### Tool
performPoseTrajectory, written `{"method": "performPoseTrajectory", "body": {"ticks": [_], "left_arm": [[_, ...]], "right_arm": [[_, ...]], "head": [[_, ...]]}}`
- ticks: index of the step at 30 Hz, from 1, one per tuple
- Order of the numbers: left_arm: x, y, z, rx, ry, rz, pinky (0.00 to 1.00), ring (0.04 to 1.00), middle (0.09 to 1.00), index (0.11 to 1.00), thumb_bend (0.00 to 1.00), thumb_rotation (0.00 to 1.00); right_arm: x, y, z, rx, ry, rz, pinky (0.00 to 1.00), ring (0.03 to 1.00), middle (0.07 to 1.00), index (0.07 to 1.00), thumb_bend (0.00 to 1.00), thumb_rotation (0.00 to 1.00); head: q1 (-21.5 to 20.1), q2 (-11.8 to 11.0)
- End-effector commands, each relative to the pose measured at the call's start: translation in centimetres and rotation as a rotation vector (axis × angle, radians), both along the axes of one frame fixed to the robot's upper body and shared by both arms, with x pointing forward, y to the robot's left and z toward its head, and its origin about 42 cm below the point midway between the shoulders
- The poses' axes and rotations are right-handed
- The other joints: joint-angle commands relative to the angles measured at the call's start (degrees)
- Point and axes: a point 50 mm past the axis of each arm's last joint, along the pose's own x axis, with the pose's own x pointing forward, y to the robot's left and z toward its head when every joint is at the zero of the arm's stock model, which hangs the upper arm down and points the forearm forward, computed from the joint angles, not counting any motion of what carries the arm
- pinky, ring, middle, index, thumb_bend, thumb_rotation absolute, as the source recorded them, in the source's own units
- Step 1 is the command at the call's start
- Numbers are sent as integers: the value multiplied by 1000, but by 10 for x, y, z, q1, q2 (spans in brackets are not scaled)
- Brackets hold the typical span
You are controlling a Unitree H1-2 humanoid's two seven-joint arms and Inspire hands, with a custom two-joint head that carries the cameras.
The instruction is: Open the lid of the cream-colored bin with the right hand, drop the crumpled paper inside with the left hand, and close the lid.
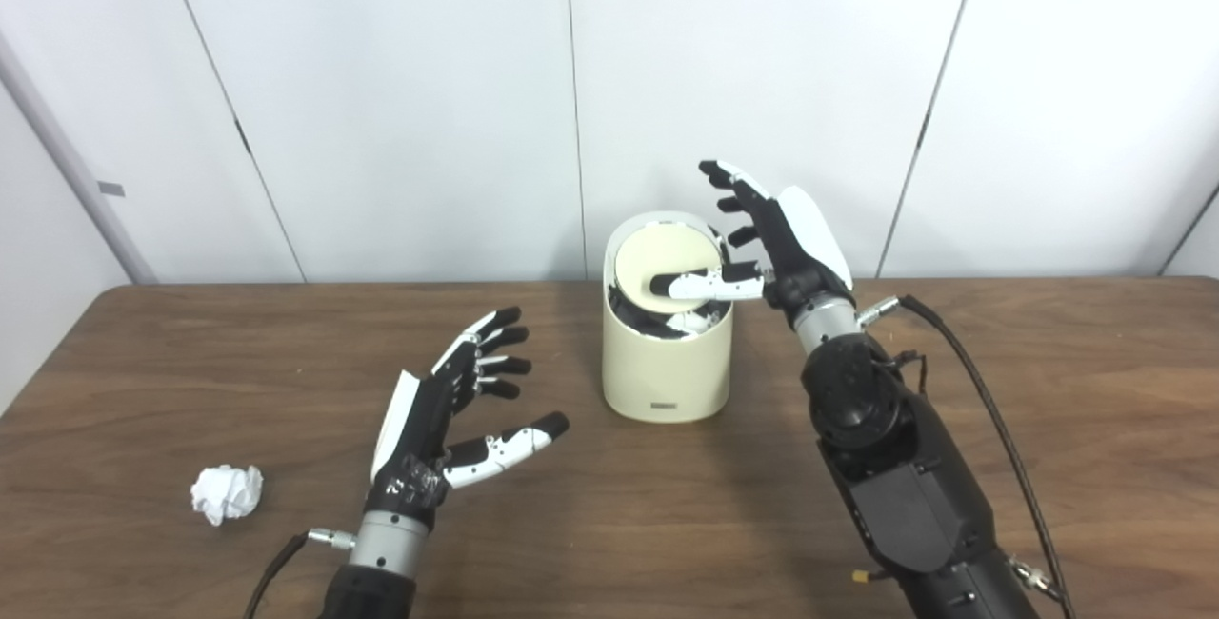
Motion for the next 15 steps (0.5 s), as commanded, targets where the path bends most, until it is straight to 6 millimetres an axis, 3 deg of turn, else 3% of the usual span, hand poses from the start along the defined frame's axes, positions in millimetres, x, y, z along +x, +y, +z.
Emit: {"method": "performPoseTrajectory", "body": {"ticks": [1,15], "left_arm": [[3,-3,18,-9,-69,-13,660,721,826,881,758,211],[-2,-3,18,-14,-57,-15,647,726,824,881,755,207]], "right_arm": [[4,5,28,-13,-94,5,666,828,882,872,892,268],[2,0,18,-52,-88,-8,693,834,874,865,868,209]], "head": [[0,0],[4,7]]}}
